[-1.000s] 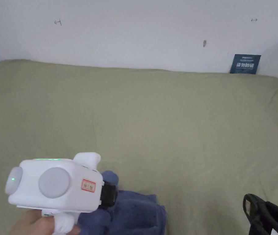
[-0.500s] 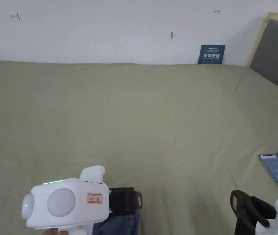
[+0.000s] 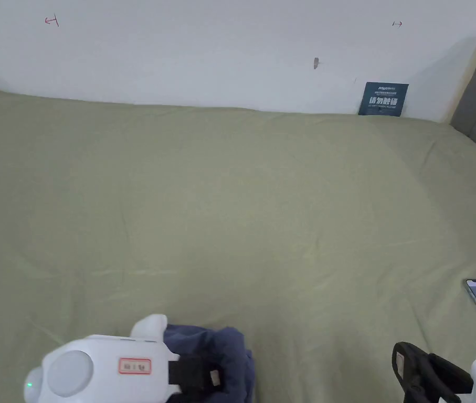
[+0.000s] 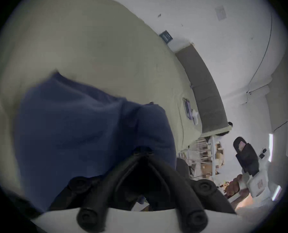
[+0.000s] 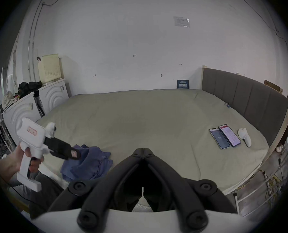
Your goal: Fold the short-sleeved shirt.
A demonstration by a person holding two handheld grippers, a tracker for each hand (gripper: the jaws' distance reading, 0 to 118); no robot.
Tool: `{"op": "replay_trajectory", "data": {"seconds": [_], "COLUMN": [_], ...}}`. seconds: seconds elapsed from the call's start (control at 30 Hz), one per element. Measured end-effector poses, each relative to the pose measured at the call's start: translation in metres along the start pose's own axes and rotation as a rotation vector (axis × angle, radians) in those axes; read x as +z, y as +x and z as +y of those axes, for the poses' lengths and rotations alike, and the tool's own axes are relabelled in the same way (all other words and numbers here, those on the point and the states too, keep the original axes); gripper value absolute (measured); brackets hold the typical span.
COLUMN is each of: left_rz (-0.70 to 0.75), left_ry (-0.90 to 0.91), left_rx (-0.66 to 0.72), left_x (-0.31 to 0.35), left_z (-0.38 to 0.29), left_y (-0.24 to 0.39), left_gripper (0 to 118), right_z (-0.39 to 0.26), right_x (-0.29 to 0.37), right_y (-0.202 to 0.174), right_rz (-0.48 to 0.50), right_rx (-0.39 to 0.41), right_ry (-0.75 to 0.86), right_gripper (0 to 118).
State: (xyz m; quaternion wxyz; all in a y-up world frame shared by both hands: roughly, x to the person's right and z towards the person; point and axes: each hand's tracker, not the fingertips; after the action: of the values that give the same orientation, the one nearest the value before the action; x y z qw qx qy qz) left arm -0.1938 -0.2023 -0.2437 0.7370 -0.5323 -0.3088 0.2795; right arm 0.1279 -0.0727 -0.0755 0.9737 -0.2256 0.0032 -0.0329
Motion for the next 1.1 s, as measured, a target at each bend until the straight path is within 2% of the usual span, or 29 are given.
{"op": "replay_trajectory", "data": {"seconds": [0.07,0.17,0.33,0.43,0.53,0.63,0.73,0.77,0.9,1.0,1.03,1.07,1.1], "left_rz": [-0.049,-0.040,-0.018,-0.009,-0.014,0.024,0.046,0.054,0.162,0.196,0.198,0.195,0.194], "left_ry": [-0.032,-0.051,-0.032,-0.023,0.032,0.114,0.153,0.167,0.189,0.159,0.145,0.123,0.111], "left_rx": [0.018,0.009,-0.026,-0.056,-0.081,-0.094,-0.078,-0.071,-0.076,-0.065,-0.057,-0.049,-0.051], "left_x": [-0.029,-0.059,-0.054,-0.030,0.014,0.060,0.098,0.108,0.125,0.126,0.125,0.123,0.121], "left_z": [-0.004,-0.010,-0.011,-0.008,-0.003,-0.001,0.002,0.002,0.008,0.013,0.016,0.019,0.021], "left_y": [-0.005,-0.006,0.006,0.015,0.019,0.017,0.006,0.002,-0.017,-0.034,-0.039,-0.045,-0.048], "left_gripper": [0,0,0,0,0,0,0,0,0,0,0,0,2], "right_z": [-0.001,-0.003,-0.005,-0.004,-0.004,-0.010,-0.031,-0.043,-0.092,-0.128,-0.135,-0.138,-0.139], "right_x": [-0.002,-0.002,-0.008,-0.021,-0.047,-0.088,-0.142,-0.159,-0.209,-0.237,-0.243,-0.246,-0.246], "right_y": [0.000,-0.001,-0.003,-0.010,-0.022,-0.032,-0.036,-0.037,-0.032,-0.014,-0.005,0.002,0.005], "right_rz": [-0.004,-0.008,-0.003,0.072,0.202,0.377,0.653,0.721,0.823,0.840,0.936,0.971,0.971], "right_rx": [0.004,0.013,0.031,0.017,-0.004,-0.104,-0.284,-0.322,-0.499,-0.617,-0.722,-0.800,-0.809], "right_ry": [-0.013,-0.027,-0.059,-0.098,-0.157,-0.261,-0.414,-0.455,-0.600,-0.673,-0.673,-0.678,-0.669], "right_gripper": [0,0,0,0,0,0,0,0,0,0,0,0,0]}}
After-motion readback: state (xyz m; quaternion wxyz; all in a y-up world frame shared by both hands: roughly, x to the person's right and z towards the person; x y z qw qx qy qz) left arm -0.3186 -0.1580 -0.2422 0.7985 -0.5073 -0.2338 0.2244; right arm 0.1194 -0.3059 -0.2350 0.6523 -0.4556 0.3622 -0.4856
